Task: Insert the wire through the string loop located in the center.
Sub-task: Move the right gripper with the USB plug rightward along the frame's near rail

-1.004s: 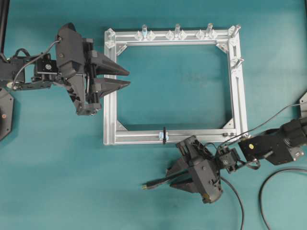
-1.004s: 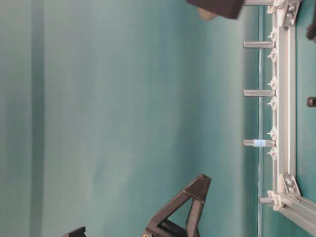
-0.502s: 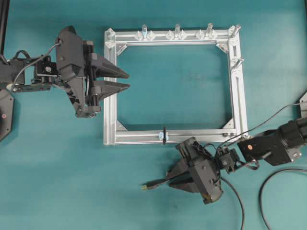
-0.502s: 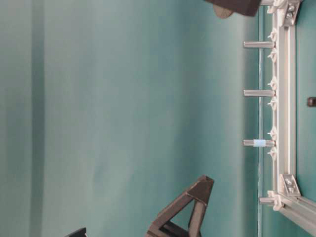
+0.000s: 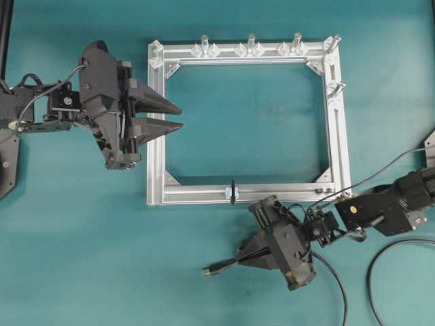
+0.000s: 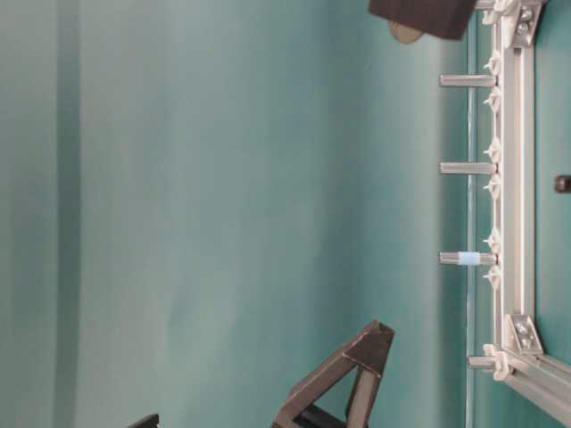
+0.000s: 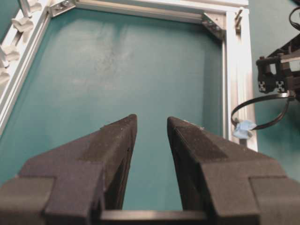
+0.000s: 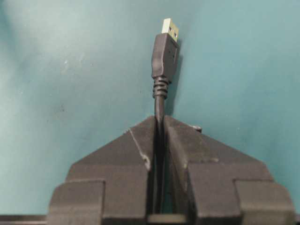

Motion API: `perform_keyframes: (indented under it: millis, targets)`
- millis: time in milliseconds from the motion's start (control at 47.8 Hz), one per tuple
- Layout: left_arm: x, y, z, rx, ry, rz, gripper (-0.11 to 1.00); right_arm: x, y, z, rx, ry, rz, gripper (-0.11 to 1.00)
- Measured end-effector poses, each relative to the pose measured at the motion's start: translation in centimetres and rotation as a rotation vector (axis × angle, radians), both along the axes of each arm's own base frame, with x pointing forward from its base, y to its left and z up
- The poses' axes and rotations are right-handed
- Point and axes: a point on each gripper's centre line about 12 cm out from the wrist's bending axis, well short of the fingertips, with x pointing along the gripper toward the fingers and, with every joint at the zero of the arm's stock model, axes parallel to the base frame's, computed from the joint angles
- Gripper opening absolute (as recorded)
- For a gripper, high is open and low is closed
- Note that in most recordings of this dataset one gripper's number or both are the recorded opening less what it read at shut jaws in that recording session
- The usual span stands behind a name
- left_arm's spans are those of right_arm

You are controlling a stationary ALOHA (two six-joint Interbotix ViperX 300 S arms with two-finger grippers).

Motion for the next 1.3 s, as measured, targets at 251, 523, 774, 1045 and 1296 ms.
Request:
perform_keyframes:
  millis: [251,523,774,1045,1296]
  targets:
    - [-0.1,-0.1,-0.1,0.000,0.003,-0.003,0.35,0.0,0.0,0.3,0.001,-0.003,0.000,0.06]
    - [-0.1,-0.1,-0.1,0.000,0.003,-0.003,0.35,0.0,-0.1,2.2,0.013,-0.043,-0.002,0.06]
    - [-0.1,-0.1,-0.1,0.000,0.003,-0.003,0.35,-0.4,-0.3,6.0,0.041,-0.127,-0.005,0.06]
    - [-0.2,-0.2,-0.4,-0.002,0.009,-0.005,0.35,-1.7,-0.7,8.0,0.063,-0.163,-0.016,0.06]
    - [-0.2,-0.4,-0.4,-0.001,0.012,-0.011,0.35,-2.5,-1.1,8.6,0.072,-0.170,-0.025,0.06]
